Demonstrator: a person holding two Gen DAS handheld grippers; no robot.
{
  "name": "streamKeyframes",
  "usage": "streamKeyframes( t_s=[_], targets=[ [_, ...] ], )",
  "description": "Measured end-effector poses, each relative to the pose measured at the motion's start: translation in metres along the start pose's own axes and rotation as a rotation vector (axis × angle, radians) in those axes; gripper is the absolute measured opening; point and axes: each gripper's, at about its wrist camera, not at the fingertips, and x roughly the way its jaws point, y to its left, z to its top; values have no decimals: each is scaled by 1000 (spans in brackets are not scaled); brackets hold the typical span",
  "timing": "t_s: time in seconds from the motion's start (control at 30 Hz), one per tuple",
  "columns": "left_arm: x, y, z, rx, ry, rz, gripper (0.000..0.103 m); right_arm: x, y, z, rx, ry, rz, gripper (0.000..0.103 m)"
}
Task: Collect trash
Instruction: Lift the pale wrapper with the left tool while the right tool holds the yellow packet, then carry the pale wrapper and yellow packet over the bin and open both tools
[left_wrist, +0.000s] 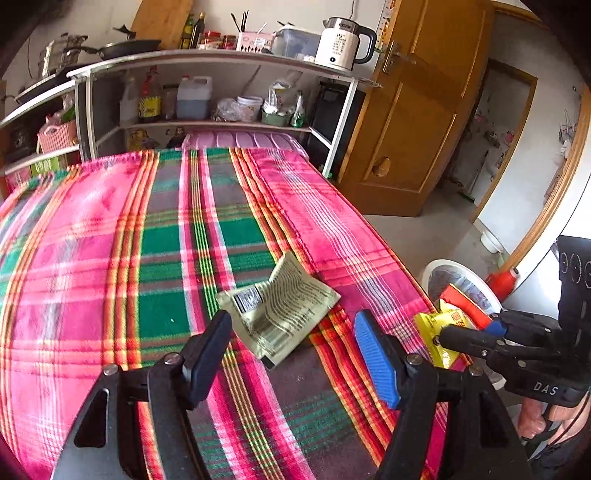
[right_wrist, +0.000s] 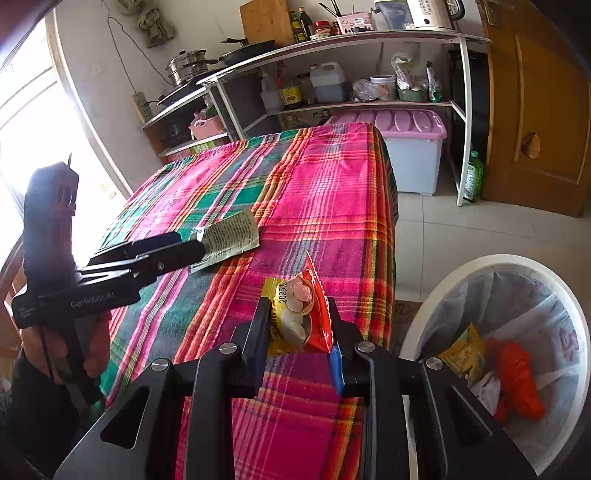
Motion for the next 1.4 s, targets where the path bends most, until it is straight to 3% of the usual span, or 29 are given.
streamKeyframes(
  t_s=[0.23, 0.43, 0.6, 0.8, 0.97, 1.4],
  targets=[
    [27, 3, 16, 87, 30, 78, 70, -10, -7, -4, 14, -15, 2, 28],
    [40, 3, 13, 91, 100, 92, 38, -12, -10, -7, 25, -19, 5, 28],
    [38, -15, 6, 162, 111, 127, 31, -17, -12, -9, 34, -29, -1, 28],
    [29, -21, -1, 141, 95, 112, 25, -29, -15, -16, 46, -41, -9, 28],
    [16, -25, -4, 108, 65, 90, 7, -39, -18, -20, 61, -51, -20, 28],
    [-13, -39, -15, 87, 1, 67, 4, -58, -32, -29, 94, -79, -37, 28]
  ],
)
